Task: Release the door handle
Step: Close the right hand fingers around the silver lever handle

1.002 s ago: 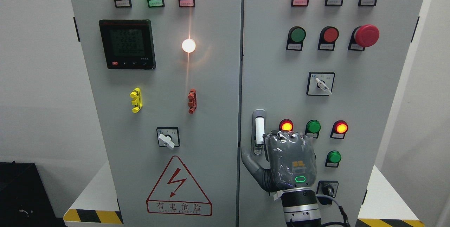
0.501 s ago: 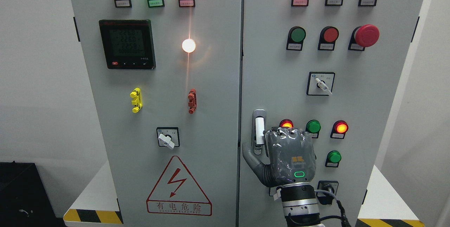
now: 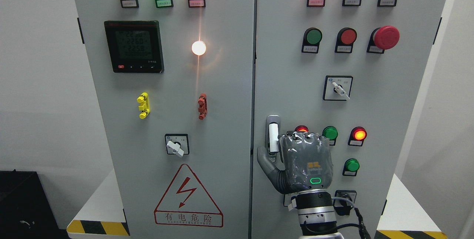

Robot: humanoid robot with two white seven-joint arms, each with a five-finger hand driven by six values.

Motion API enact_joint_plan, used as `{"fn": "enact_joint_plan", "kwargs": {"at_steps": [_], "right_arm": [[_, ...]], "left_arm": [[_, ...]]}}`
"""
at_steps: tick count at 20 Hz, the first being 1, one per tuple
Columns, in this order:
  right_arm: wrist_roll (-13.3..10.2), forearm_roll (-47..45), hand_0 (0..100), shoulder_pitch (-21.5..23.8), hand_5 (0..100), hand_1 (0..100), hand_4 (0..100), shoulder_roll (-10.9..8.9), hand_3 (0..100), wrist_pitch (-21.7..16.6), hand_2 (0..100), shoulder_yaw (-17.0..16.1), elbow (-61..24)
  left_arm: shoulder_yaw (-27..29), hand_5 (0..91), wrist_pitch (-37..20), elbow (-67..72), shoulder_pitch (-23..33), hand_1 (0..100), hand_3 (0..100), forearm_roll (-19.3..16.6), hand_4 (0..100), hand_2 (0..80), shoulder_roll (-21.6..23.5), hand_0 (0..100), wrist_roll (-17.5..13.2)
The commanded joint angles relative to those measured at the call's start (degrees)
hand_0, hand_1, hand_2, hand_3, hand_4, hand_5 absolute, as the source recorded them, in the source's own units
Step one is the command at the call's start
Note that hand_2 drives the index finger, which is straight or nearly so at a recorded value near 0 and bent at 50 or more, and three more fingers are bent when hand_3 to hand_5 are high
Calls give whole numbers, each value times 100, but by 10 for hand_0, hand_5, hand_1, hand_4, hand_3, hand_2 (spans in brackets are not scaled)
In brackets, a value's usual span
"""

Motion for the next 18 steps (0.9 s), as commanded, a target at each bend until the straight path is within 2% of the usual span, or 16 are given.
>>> {"fn": "enact_joint_plan", "kwargs": {"at_steps": [1,11,18], "right_arm": [[-10,1,412,-1,1000,365,1000,1,1000,-1,996,-77,29],[-54,1,422,26,1000,409,1000,9,1000,8,995,-156,11],[-63,-8,449,34,1000,396,1000,9,1000,52,993,-165,-6]], "left_arm": [[0,0,-5,-1,97,556,0,6,0,0,0,120,2],[0,0,-5,-1,97,556,0,6,0,0,0,120,2],[0,0,-5,-1,97,556,0,-3,0,0,0,120,2]]}}
